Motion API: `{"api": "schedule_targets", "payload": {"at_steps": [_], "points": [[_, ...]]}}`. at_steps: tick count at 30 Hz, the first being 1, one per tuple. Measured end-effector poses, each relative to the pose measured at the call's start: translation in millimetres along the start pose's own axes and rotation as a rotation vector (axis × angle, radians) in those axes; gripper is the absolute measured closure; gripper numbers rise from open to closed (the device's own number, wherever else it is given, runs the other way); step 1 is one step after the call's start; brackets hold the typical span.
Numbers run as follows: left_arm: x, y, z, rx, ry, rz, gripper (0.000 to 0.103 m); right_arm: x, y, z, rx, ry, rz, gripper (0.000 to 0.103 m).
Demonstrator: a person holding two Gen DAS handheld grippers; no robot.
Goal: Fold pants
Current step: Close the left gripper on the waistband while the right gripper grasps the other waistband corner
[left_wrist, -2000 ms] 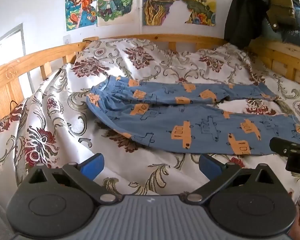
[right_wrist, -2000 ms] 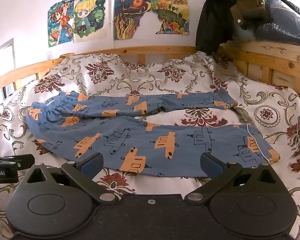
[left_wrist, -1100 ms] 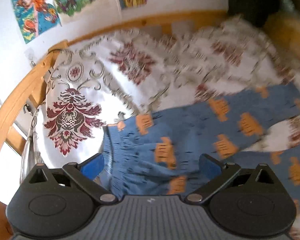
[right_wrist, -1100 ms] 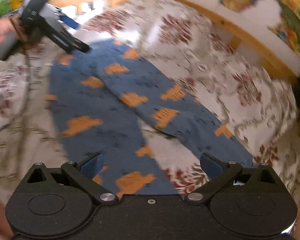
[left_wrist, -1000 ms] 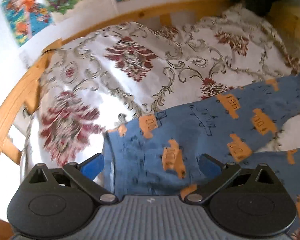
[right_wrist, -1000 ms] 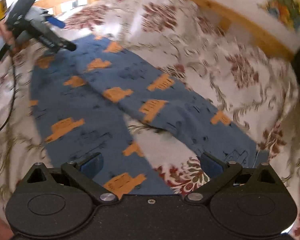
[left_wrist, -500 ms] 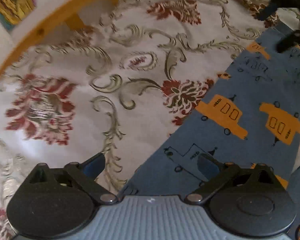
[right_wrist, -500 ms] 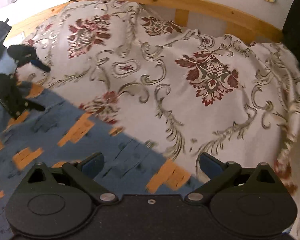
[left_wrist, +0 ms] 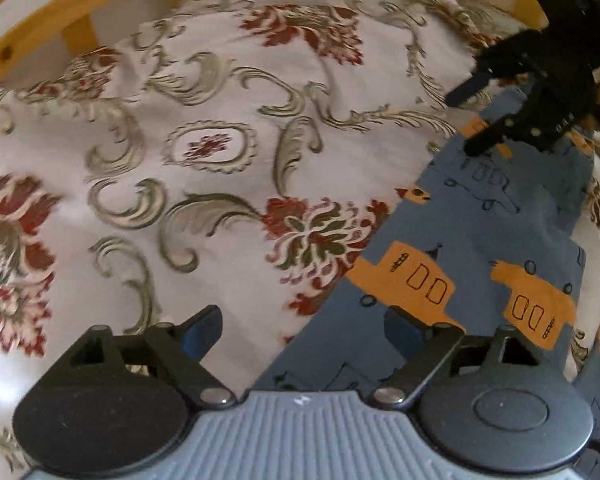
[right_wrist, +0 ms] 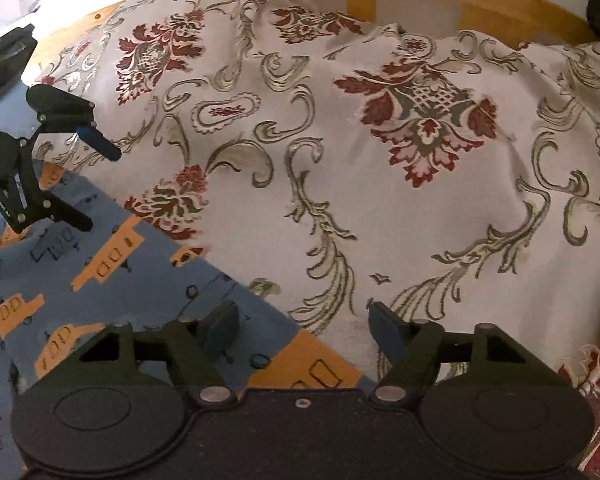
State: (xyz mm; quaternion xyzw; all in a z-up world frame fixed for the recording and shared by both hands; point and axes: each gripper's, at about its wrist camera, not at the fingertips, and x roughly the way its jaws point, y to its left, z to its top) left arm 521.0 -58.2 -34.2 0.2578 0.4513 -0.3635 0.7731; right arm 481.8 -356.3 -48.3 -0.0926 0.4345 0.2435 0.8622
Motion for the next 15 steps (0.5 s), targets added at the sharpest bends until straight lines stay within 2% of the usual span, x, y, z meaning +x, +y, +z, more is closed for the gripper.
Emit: {"api": "schedule_targets", "payload": {"at_steps": [2,4,7,10,13,15], "points": [[4,-3,2,0.024,0.001,-0.006,0.019,1,-2,-3,-0.009,-0.001,0.010,0.030],[8,-5,3,0.025,0.008,-0.032,0.022,1,-2,-5,-0.028,0.002,0.022,0.039],[15,-5,2,0.024,0.061,-0.078,0.033,0,-2,-8,-0.038,-0.001,0.044,0.052],[26,-4,0,0.038,0.166,-0.117,0.027,-3,0,-12,-0.054,-0.002,0.054,0.063],[26,-4,1,0.043,0.178,-0.115,0.030,-5,1,-16,-0.075,0.003,0.056,0.077],[25,-5,1,0.051,0.177,-0.103,0.046,-6,2,-18,-0.085,0.006,0.057,0.085]]}}
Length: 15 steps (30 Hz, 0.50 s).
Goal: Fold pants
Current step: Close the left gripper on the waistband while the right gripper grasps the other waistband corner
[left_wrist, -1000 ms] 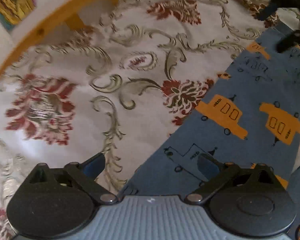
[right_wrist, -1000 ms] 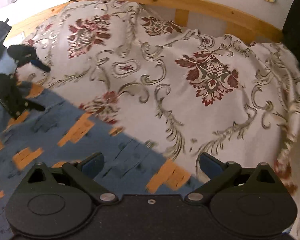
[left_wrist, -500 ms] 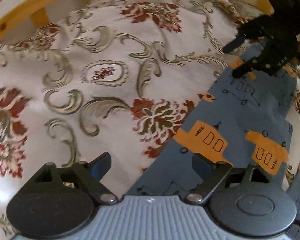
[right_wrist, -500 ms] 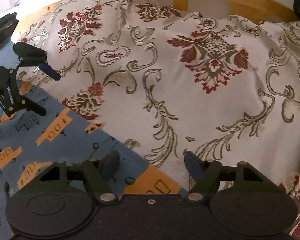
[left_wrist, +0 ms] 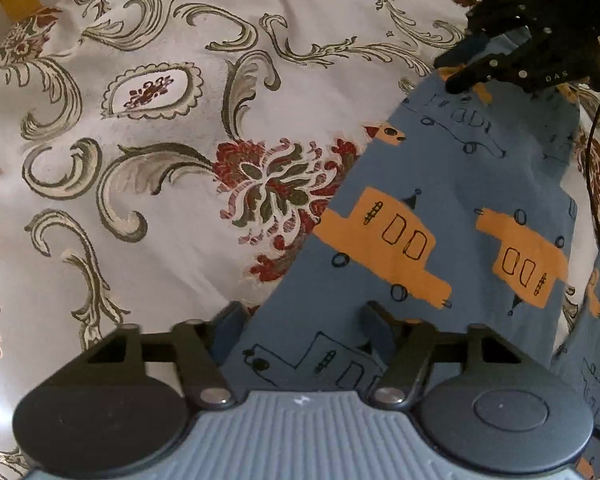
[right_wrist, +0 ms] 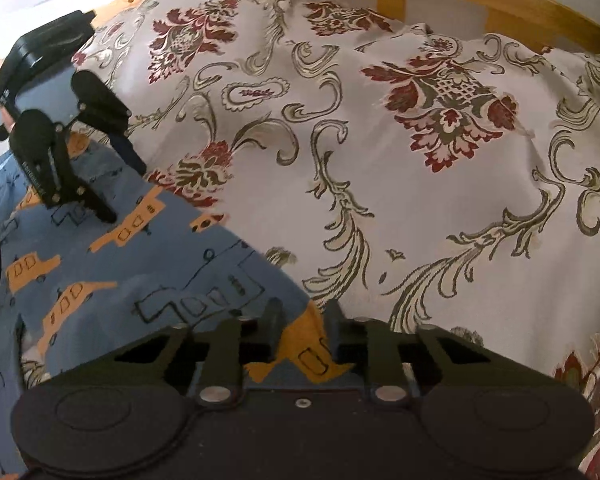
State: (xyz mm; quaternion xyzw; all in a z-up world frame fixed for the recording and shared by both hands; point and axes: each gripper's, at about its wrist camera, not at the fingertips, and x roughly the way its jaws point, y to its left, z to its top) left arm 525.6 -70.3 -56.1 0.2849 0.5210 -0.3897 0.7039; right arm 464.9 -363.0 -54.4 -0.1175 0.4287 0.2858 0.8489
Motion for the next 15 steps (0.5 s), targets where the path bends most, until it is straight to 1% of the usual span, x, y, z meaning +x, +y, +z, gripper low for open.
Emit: {"api": "schedule_targets", "payload": {"at_steps": [1,2,3,4,5,6,8,10,11,15], "points": [[-1,-2,0,0.004,-0.004,0.009,0.052,-1,1,-1,-0.007,-0.001,-0.005,0.088],[-3,-4,-1,0.000,-0.009,0.019,0.064,-2,2,-3,-0.013,-0.004,-0.010,0.090],[-4,-7,-1,-0.006,-0.014,0.031,0.076,-3,3,-4,-0.015,-0.007,-0.014,0.094],[-6,-11,-1,-0.010,-0.020,0.051,0.082,-4,5,-6,-0.020,-0.011,-0.024,0.099],[-8,-16,-3,-0.010,-0.028,0.078,0.093,-6,7,-8,-0.026,-0.017,-0.034,0.099],[-10,-22,-6,-0.010,-0.040,0.108,0.097,-8,10,-10,-0.031,-0.025,-0.040,0.101],[-12,-35,-12,-0.025,-0.069,0.176,0.099,-12,14,-13,-0.035,-0.045,-0.061,0.102],[-16,-43,-16,-0.091,-0.104,0.241,0.100,-17,19,-13,-0.041,-0.074,-0.098,0.102],[-18,-47,-18,-0.129,-0.125,0.276,0.100,-20,22,-13,-0.043,-0.090,-0.121,0.102],[-35,-53,-13,-0.191,-0.236,0.412,0.100,-31,29,-2,-0.055,-0.163,-0.232,0.103]]}}
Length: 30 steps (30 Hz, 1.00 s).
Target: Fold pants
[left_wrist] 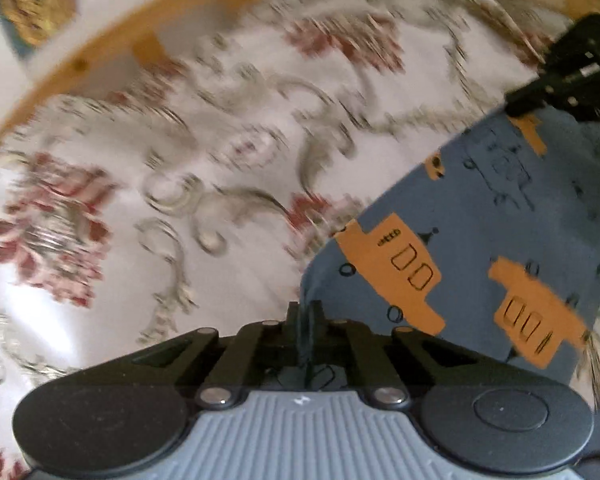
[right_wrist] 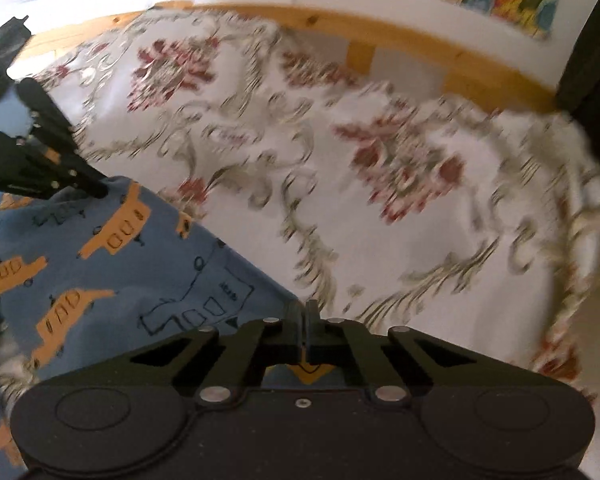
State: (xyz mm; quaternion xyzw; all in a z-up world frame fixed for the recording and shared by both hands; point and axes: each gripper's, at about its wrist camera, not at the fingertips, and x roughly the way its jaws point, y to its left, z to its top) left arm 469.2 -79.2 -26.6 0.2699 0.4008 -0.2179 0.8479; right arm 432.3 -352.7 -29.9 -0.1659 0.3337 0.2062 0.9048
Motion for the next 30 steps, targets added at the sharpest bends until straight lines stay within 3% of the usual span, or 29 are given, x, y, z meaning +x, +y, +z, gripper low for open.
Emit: {"api": "schedule_targets", "payload": {"at_steps": [5,8,11,14,17,19,20,21,22,25,27,30], "points": [[-5,2,21,-0.016,-0.105,0.123,0.100,5,4,24,-0.043,-0.062,-0.147,0.103],[15,0,29,-0.005,-0.119,0.155,0.099,23,4,38,-0.061,-0.042,-0.208,0.103],[39,4,30,-0.024,-0.097,0.122,0.097,46,-2,38,-0.054,0.024,-0.240,0.103],[55,11,22,-0.048,-0.068,0.048,0.075,64,-2,32,-0.040,0.083,-0.240,0.102],[42,28,10,-0.072,-0.095,0.028,0.043,62,-5,26,-0.006,0.074,-0.237,0.085],[24,49,0,-0.070,-0.129,0.003,0.034,57,-6,26,0.015,0.043,-0.239,0.068],[14,61,-6,-0.068,-0.136,-0.008,0.027,53,-6,27,0.020,0.022,-0.237,0.064],[5,75,-11,-0.067,-0.135,-0.019,0.019,49,-4,29,0.017,0.000,-0.230,0.053],[-2,88,-16,-0.067,-0.126,-0.023,0.016,45,-2,32,0.011,-0.022,-0.211,0.039],[-17,130,-30,-0.072,-0.053,-0.039,0.013,40,9,42,-0.001,-0.072,-0.084,0.014],[-21,154,-40,-0.099,0.018,-0.062,0.013,43,21,52,-0.020,-0.080,0.005,0.006],[-21,175,-55,-0.155,0.103,-0.135,0.013,59,41,67,-0.046,-0.053,0.103,0.004]]}}
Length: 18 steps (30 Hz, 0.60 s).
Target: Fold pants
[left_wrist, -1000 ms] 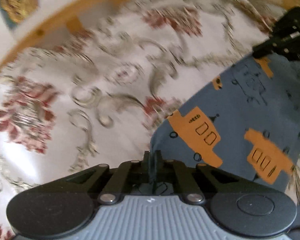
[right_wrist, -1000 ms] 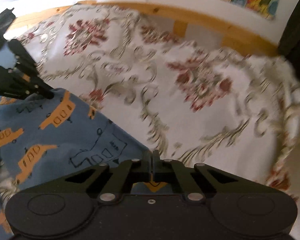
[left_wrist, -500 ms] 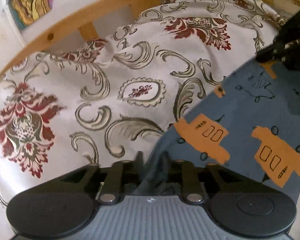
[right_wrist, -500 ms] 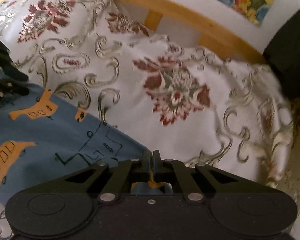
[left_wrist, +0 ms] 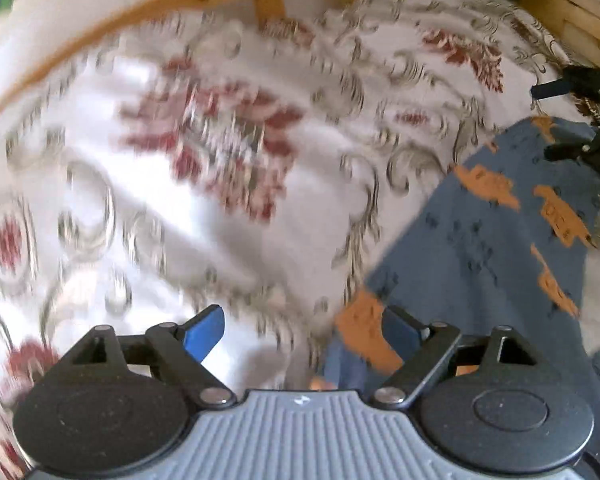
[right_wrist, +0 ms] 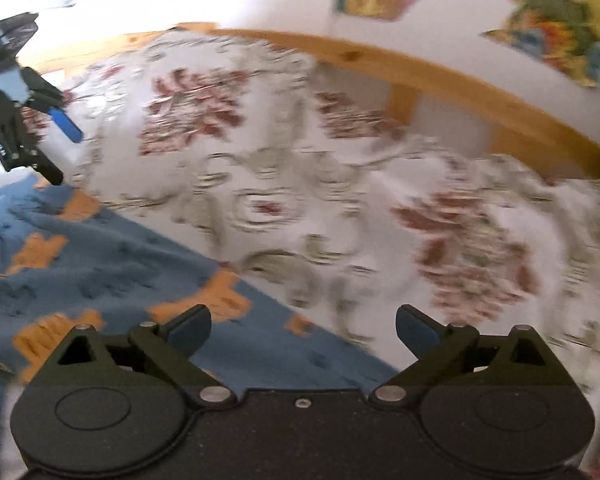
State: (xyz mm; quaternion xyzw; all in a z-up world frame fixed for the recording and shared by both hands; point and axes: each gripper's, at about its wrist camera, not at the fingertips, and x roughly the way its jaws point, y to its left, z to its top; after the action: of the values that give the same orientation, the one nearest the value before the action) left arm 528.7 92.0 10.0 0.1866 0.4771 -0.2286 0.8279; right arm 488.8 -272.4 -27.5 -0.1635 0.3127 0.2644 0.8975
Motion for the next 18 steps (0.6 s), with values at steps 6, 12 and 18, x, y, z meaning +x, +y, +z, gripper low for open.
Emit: {"api": "schedule_targets", "payload": {"at_steps": [6,12,18], "points": [[12,-12,-10,0.125,0.047,0.058,0.031,42,26,29,-0.045,0.072,0.087,0.012],[30,-26,-5,0.198,0.138,0.017,0.084,85,34,46,-0.176,0.235,0.069,0.032],[33,-36,-4,0.199,0.130,0.104,0.102,91,20,32,-0.139,0.285,0.045,0.061]]}}
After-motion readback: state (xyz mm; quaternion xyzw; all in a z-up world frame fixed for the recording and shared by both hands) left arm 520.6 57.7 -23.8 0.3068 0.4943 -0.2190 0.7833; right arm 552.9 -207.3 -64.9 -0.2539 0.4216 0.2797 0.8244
